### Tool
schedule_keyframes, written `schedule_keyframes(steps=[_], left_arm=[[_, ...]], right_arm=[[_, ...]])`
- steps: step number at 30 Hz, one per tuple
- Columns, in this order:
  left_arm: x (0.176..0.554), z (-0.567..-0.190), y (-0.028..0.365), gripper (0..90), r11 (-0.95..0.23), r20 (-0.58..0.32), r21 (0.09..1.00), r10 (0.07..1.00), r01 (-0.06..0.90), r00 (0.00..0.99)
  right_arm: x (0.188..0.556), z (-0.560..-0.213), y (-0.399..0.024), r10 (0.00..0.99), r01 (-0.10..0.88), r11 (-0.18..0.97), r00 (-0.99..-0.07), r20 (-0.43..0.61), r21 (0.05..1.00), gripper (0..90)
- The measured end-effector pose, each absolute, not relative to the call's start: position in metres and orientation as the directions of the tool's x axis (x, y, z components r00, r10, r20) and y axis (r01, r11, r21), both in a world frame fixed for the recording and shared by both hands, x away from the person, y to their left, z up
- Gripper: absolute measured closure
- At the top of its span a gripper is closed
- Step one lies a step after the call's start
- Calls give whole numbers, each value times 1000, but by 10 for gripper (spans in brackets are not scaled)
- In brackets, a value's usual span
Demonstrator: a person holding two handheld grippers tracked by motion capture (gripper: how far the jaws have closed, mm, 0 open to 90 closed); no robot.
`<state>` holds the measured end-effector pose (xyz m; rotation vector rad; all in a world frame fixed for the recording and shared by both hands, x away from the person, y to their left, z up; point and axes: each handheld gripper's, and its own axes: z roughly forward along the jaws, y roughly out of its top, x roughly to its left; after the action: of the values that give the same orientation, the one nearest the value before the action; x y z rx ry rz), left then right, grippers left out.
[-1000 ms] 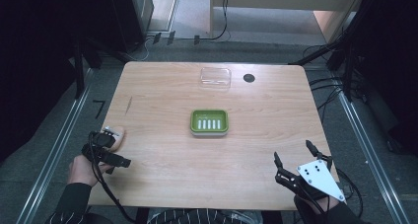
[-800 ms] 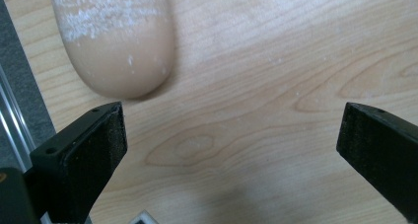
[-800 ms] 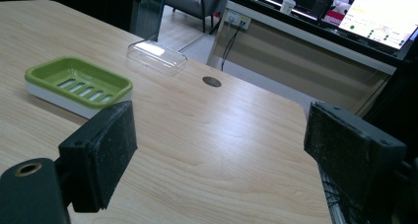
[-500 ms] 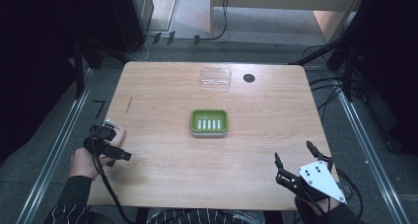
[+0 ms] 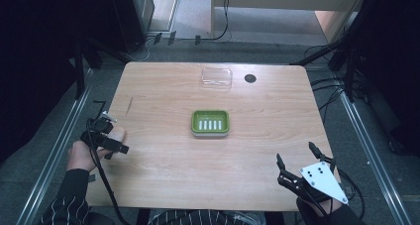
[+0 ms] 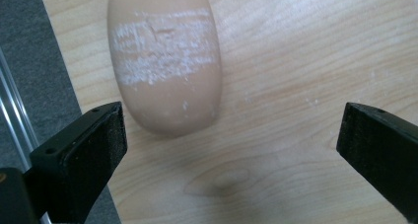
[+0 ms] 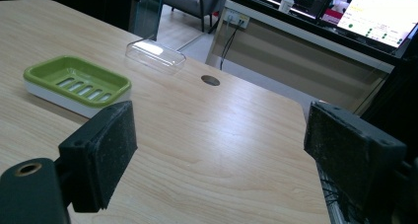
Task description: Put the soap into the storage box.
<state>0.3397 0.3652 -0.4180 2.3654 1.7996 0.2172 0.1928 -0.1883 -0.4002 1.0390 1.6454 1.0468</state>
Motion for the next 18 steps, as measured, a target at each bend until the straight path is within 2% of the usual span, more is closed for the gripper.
schedule_keyframes(steps=[18], left_arm=[[368, -424, 379, 0, -214, -10, 207, 975, 955, 221]], right_arm=[[194, -400, -188, 940, 185, 287, -246, -238, 940, 134]])
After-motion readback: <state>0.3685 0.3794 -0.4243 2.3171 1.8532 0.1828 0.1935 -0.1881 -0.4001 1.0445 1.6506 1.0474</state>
